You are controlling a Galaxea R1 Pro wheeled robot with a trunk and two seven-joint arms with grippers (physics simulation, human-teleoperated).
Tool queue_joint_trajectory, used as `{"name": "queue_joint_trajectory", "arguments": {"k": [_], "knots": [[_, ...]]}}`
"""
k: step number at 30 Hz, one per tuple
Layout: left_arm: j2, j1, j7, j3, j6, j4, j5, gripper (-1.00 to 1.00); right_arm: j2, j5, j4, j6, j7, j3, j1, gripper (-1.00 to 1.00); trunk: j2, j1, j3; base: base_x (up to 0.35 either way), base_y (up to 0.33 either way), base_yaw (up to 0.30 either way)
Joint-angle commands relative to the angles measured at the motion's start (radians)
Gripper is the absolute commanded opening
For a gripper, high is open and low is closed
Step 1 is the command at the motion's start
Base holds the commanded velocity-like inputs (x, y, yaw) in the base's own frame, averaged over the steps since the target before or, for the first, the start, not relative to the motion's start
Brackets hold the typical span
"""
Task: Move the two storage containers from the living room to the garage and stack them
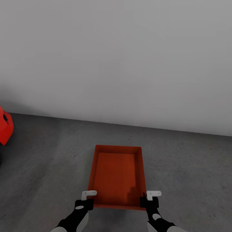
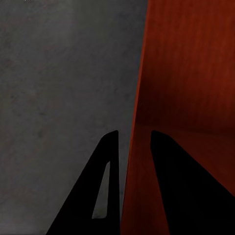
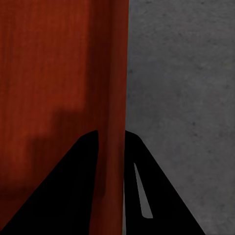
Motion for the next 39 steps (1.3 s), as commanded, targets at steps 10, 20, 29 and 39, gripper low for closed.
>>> {"name": "queue_joint_trajectory", "arguments": {"k": [10,20,29,39], "knots": [[0.0,0.0,0.01,0.001,0.003,0.002,0.005,-1.0,0.001,0.015,-0.002,-0.045,-0.004,-0.004,-0.001,-1.0,-0.021,0.011,-0.01,0.0,0.0,0.0],[0.0,0.001,0.01,0.001,0.003,0.002,0.005,-1.0,0.001,0.015,-0.002,-0.045,-0.004,-0.004,-0.001,-1.0,-0.035,0.019,-0.016,0.0,0.0,0.0],[0.0,0.0,0.01,0.001,0.003,0.002,0.005,-1.0,0.001,0.015,-0.002,-0.045,-0.004,-0.004,-0.001,-1.0,-0.084,0.046,-0.038,0.0,0.0,0.0],[-0.001,0.0,0.01,0.001,0.003,0.002,0.005,-1.0,0.001,0.014,-0.002,-0.044,-0.004,-0.004,-0.001,-1.0,-0.084,0.046,-0.038,0.0,0.0,0.0]]}}
